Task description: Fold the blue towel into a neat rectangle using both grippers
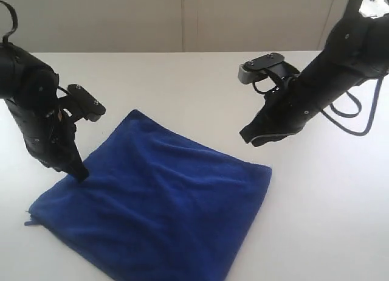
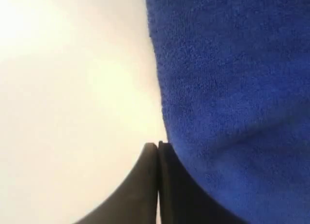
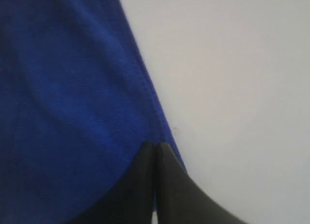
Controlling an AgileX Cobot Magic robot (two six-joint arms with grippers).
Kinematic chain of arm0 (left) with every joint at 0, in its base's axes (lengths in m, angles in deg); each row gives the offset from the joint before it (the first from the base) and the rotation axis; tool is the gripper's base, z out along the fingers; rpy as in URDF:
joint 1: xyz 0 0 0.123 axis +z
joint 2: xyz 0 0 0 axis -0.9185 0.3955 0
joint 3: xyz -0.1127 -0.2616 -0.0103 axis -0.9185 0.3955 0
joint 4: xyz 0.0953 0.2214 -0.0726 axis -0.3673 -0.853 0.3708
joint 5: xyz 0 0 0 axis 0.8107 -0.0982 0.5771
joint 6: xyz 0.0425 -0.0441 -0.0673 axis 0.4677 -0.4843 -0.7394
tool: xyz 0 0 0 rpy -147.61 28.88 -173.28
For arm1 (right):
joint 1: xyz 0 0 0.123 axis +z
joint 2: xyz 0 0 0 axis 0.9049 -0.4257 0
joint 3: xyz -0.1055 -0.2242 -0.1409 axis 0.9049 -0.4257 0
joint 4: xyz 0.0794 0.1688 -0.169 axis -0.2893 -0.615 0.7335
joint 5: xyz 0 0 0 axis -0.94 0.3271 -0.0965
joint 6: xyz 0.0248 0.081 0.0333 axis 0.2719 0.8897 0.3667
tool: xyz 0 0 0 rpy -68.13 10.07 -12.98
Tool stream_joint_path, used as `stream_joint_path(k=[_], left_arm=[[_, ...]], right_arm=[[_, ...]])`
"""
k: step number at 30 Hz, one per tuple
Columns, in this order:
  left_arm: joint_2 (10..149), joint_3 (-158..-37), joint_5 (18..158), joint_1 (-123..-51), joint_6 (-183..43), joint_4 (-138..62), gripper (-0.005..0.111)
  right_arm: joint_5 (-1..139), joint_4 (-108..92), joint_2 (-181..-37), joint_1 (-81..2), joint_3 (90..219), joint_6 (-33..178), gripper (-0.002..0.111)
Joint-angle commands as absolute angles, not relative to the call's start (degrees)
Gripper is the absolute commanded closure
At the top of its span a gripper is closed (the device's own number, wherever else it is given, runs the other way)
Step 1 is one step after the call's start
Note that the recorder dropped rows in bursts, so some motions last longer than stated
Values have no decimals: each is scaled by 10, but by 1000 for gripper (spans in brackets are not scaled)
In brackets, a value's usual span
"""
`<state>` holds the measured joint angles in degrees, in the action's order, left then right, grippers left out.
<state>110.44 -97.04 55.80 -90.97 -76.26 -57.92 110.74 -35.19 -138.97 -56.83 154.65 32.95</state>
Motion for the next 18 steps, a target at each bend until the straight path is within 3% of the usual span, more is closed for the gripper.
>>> stream_joint_path(k=[1, 5, 10, 13, 18], left_arm=[[1082, -979, 515, -909, -719, -467, 107], [1064, -949, 478, -926, -574, -279, 107], [1065, -880, 558, -942, -588, -267, 107], [1065, -866, 570, -942, -602, -300, 107], [1065, -866, 565, -933, -768, -527, 107]], right_arm=[[1104, -357, -1382, -535, 1544, 303, 108], [1097, -357, -1382, -513, 1544, 296, 108], [1112, -360, -1382, -503, 1544, 297, 108], [1123, -360, -1382, -503, 1544, 297, 108], [1132, -360, -1382, -503, 1544, 297, 108]])
